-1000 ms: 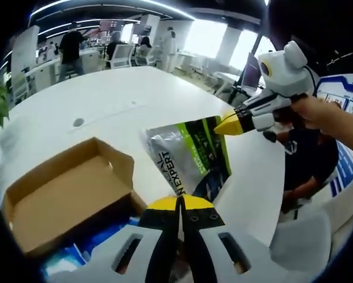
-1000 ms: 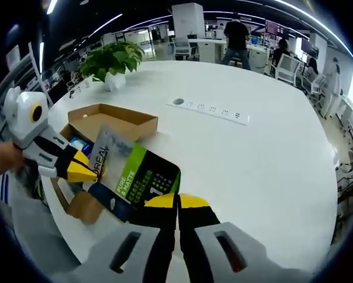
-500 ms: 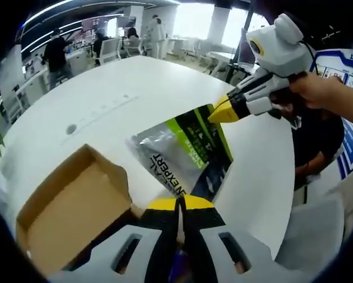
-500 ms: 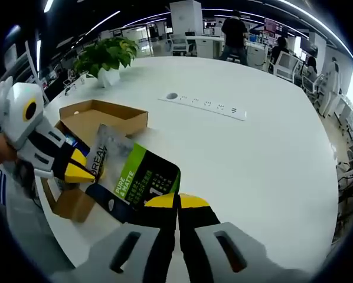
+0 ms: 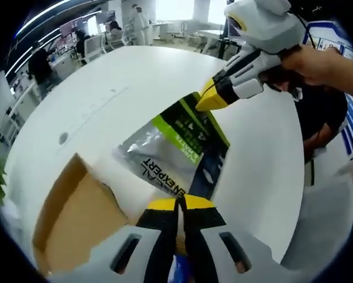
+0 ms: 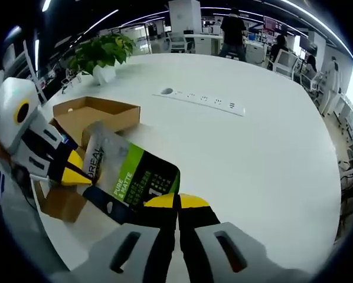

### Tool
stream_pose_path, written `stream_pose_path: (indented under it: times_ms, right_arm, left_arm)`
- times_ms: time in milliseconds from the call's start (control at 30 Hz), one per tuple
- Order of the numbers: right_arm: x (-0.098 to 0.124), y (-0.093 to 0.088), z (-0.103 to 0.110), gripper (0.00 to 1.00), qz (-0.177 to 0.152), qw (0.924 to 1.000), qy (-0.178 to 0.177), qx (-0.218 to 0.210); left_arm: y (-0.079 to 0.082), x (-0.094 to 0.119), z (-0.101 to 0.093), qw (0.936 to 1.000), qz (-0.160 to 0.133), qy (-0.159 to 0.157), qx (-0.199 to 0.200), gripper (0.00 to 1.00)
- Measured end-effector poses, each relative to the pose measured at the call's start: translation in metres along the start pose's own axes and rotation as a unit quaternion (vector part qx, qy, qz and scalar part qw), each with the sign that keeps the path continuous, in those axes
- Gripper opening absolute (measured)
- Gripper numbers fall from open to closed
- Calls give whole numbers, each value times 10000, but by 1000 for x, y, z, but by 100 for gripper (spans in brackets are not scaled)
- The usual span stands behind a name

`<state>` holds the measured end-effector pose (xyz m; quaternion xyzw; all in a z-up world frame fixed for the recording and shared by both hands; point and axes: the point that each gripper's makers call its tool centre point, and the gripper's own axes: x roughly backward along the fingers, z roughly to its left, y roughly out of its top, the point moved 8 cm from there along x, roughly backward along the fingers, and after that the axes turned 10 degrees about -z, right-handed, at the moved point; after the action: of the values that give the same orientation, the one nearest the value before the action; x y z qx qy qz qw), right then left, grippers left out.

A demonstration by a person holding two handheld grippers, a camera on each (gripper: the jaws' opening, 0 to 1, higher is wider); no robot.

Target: Operate the shoe box by opening the lid, removing the specified soft item, and placing it in the target area until the item is outside and the box remains undamaged.

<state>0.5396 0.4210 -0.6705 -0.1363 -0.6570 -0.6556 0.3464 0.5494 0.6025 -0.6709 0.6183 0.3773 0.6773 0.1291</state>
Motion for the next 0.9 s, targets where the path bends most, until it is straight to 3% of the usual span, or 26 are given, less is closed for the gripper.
stream_pose_path:
  times_ms: [200, 433, 767, 900]
  right_arm:
    - [-6, -4, -5, 0, -10, 10000, -22, -16]
    - [-10, -10, -9, 0, -64, 10000, -5, -52]
    - [-20, -17, -16, 0, -132, 9999, 70, 19]
    - [-25, -20, -20, 0, -118, 9999, 57, 25]
  left_arm:
    - [1, -9, 1, 9996, 229, 0, -187, 0]
    - [-2, -20, -4, 9956, 547, -70, -752, 0]
    - [-4, -34, -3, 9856, 855, -6, -1457, 1]
    - [-7, -41, -3, 9784, 1014, 3, -1804, 1]
